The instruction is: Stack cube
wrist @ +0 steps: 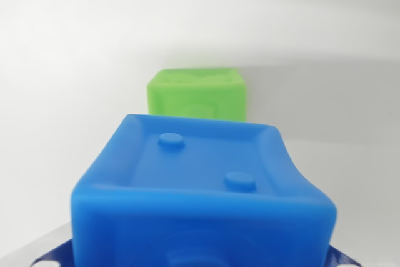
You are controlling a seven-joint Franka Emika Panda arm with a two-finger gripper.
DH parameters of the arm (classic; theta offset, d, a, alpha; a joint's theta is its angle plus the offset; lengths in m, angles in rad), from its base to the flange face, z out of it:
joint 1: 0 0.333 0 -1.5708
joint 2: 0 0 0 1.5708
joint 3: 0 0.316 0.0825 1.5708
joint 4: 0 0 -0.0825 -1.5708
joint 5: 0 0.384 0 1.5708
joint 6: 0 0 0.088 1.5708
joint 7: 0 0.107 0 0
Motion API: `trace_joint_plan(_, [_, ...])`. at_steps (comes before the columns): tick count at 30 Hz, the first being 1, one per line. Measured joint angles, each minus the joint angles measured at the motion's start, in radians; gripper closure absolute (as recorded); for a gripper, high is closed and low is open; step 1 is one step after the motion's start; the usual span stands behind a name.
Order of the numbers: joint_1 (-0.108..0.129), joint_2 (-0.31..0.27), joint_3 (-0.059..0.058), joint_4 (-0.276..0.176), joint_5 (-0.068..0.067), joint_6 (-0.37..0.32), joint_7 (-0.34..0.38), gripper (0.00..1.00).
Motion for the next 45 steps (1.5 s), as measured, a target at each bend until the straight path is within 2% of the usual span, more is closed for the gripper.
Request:
trace_joint_plan(21, [0.0,0.087,0.0,0.003,0.0,0.081,0.0,1.0])
trace_joint_plan(37, [0.0,0.113,0.0,0.007,0.0,0.105,0.0,1.0])
trace_joint_plan(38, [0.0,0.114,0.0,0.007,0.0,0.105,0.0,0.0])
trace_joint_plan(45, [0.0,0.114,0.0,0.007,0.0,0.105,0.0,0.0])
